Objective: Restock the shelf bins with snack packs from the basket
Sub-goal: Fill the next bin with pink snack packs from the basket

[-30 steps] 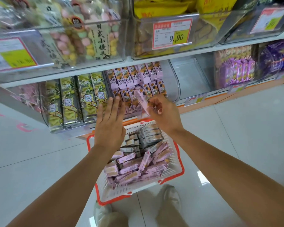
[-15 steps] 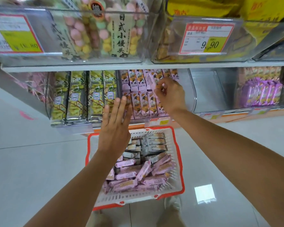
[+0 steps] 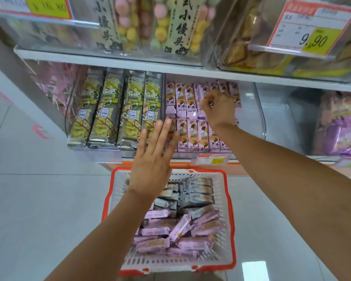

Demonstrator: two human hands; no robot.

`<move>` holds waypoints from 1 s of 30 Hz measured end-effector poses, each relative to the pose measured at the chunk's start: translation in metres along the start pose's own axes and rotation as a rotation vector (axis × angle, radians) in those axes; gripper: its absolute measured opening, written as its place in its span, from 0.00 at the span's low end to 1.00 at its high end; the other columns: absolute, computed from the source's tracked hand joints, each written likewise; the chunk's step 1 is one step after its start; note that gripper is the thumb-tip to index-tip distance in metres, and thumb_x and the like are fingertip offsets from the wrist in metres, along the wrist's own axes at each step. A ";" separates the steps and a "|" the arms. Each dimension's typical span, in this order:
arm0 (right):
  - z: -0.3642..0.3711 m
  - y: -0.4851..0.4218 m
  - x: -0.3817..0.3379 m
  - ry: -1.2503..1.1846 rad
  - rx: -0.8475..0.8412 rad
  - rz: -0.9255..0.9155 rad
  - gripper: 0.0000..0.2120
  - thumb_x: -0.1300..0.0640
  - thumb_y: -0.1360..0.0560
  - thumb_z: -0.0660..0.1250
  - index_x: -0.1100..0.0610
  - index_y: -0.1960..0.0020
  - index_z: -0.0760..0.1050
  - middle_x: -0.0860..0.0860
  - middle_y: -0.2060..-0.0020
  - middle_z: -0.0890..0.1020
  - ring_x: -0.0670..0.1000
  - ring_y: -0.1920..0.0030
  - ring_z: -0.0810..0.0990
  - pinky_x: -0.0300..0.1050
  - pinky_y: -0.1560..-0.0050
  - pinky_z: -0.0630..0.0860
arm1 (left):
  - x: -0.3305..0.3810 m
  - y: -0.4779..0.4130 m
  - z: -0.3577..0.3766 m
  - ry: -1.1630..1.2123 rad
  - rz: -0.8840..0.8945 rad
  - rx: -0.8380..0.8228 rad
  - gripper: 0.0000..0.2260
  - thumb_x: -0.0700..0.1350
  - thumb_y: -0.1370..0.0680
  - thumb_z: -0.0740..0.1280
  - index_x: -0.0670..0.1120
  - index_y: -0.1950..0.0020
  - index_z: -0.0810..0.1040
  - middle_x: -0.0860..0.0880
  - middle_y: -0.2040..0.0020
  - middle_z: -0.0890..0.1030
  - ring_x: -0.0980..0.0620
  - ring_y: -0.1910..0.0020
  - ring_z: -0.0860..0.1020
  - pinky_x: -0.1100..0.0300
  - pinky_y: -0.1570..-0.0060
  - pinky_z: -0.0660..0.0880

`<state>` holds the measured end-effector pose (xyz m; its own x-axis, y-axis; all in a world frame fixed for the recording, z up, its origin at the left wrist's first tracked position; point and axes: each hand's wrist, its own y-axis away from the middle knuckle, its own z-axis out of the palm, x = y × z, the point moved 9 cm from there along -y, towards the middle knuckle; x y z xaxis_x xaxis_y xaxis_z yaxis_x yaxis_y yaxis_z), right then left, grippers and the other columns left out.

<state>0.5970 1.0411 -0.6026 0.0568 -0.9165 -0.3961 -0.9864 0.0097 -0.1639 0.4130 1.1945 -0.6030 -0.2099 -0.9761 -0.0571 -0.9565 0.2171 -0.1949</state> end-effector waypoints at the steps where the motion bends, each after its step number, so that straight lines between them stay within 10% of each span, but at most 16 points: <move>1: 0.001 -0.002 0.000 0.023 0.012 0.007 0.06 0.54 0.24 0.69 0.56 0.50 0.79 0.55 0.55 0.82 0.53 0.56 0.80 0.44 0.54 0.77 | 0.000 0.000 0.000 0.002 0.003 0.007 0.40 0.44 0.27 0.69 0.47 0.19 0.52 0.41 0.20 0.41 0.42 0.20 0.44 0.41 0.23 0.44; 11: -0.007 0.017 -0.005 -0.009 -0.123 -0.046 0.19 0.59 0.22 0.66 0.54 0.31 0.73 0.59 0.38 0.72 0.57 0.37 0.70 0.43 0.35 0.65 | 0.003 0.000 0.006 -0.013 -0.012 -0.059 0.38 0.45 0.25 0.65 0.48 0.18 0.49 0.39 0.20 0.38 0.41 0.21 0.39 0.40 0.23 0.41; 21: -0.053 0.117 -0.042 -0.531 -0.025 -0.132 0.05 0.61 0.22 0.65 0.58 0.48 0.78 0.48 0.63 0.80 0.46 0.65 0.77 0.41 0.63 0.74 | 0.026 0.046 -0.004 0.153 0.039 0.029 0.31 0.37 0.37 0.70 0.40 0.33 0.76 0.38 0.38 0.75 0.39 0.37 0.69 0.43 0.33 0.62; 25: -0.045 0.180 -0.031 -0.567 -0.129 -0.094 0.03 0.61 0.22 0.65 0.57 0.52 0.77 0.47 0.68 0.78 0.46 0.68 0.76 0.38 0.67 0.72 | 0.032 0.069 0.033 0.190 0.076 -0.183 0.29 0.38 0.40 0.76 0.41 0.39 0.79 0.40 0.44 0.79 0.38 0.44 0.77 0.44 0.41 0.74; 30: 0.025 0.248 0.034 -0.342 -0.356 0.146 0.03 0.60 0.23 0.67 0.56 0.50 0.77 0.42 0.70 0.75 0.42 0.70 0.74 0.32 0.66 0.72 | 0.028 0.087 0.095 0.150 0.030 -0.443 0.39 0.42 0.38 0.78 0.42 0.27 0.71 0.40 0.27 0.70 0.39 0.27 0.67 0.41 0.29 0.65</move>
<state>0.3583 1.0222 -0.6792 -0.0973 -0.7321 -0.6742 -0.9757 -0.0635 0.2097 0.3430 1.1874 -0.7150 -0.2344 -0.9678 0.0922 -0.9371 0.2502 0.2433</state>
